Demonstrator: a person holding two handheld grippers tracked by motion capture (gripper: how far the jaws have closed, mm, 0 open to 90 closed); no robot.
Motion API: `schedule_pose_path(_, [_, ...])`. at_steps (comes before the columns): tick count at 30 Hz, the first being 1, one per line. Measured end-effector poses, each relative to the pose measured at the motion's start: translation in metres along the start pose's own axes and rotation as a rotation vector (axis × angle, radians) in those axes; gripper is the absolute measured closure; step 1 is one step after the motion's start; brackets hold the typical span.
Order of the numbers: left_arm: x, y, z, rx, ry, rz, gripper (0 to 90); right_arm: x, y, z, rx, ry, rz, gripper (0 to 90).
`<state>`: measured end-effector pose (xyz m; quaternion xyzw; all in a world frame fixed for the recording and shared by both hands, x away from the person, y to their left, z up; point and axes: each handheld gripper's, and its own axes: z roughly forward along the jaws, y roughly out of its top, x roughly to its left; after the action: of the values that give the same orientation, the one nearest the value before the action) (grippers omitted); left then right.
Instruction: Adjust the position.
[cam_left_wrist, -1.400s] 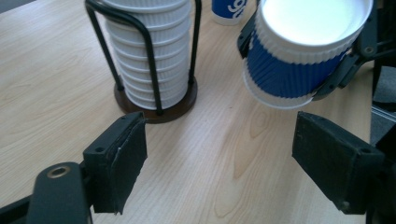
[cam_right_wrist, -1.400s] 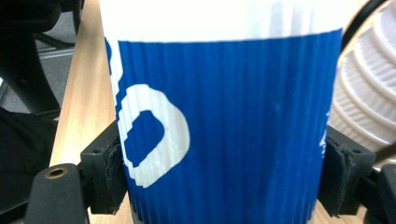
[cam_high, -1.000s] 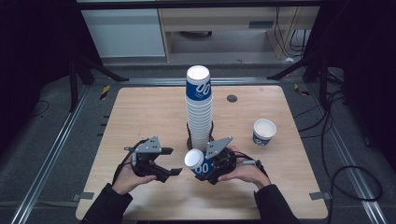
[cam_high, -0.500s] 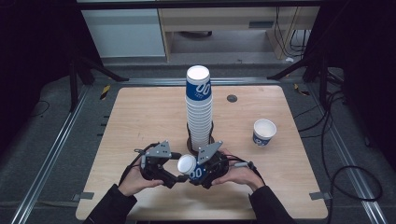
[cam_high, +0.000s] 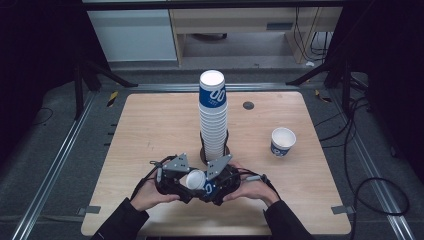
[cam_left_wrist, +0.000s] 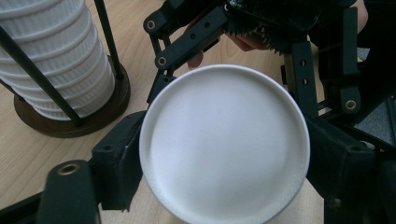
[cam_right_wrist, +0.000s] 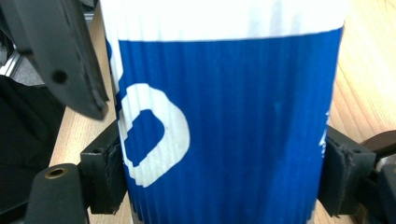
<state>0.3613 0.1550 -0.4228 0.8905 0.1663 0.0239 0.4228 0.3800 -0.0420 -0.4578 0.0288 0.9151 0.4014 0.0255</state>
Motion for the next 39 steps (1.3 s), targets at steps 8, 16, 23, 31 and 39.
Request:
schedule_pose_path(8, [0.0, -0.001, 0.0, -0.002, -0.001, -0.007, 25.5, -0.001, 0.0, 0.0, -0.007, 0.009, 0.01, 19.2])
schedule_pose_path(16, [0.001, 0.0, -0.003, -0.008, 0.003, -0.007, 25.7, -0.001, 0.001, -0.002, -0.02, 0.008, 0.029, 10.6])
schedule_pose_path(23, [0.007, -0.001, -0.016, -0.05, 0.027, -0.023, 25.7, -0.006, 0.001, -0.015, -0.076, -0.018, 0.056, 7.0])
schedule_pose_path(31, [0.017, -0.004, -0.032, -0.107, 0.068, -0.043, 25.7, -0.014, -0.004, -0.037, -0.136, -0.071, 0.097, 6.1])
schedule_pose_path(39, [0.02, -0.005, -0.04, -0.18, 0.061, -0.054, 25.7, -0.019, -0.011, -0.044, -0.17, -0.061, 0.136, 6.0])
